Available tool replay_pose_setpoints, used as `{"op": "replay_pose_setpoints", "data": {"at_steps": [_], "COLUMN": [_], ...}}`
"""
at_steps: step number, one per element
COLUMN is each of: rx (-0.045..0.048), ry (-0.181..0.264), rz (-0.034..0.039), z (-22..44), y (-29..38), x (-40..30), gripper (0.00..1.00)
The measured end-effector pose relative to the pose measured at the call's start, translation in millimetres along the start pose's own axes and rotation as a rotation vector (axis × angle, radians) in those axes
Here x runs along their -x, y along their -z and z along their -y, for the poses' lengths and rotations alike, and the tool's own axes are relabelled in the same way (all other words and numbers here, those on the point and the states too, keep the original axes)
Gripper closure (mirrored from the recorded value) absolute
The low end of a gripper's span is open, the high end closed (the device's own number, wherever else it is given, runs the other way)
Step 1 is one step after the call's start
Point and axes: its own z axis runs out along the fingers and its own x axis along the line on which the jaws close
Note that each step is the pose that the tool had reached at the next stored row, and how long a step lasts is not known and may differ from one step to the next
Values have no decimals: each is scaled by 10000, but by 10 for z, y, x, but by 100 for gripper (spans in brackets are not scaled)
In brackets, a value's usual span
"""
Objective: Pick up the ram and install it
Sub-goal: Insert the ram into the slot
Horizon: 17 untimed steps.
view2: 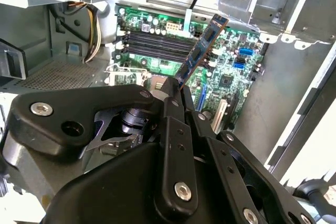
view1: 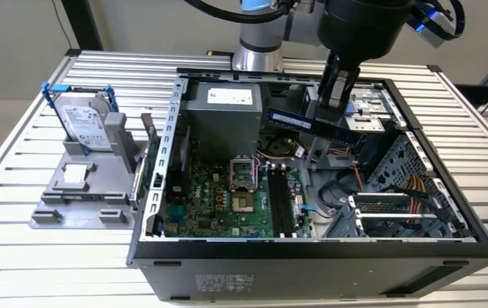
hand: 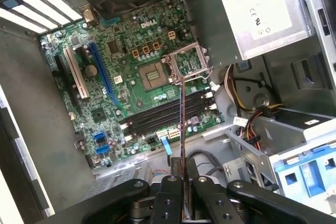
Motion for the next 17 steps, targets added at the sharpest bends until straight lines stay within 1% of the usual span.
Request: {"op": "replay_pose_setpoints", "data": {"at_steps": [17], "rx": [-17], "ry": [-554], "rz": [0], "z": [-1], "y": [0], "x": [0], "gripper": [100]}}
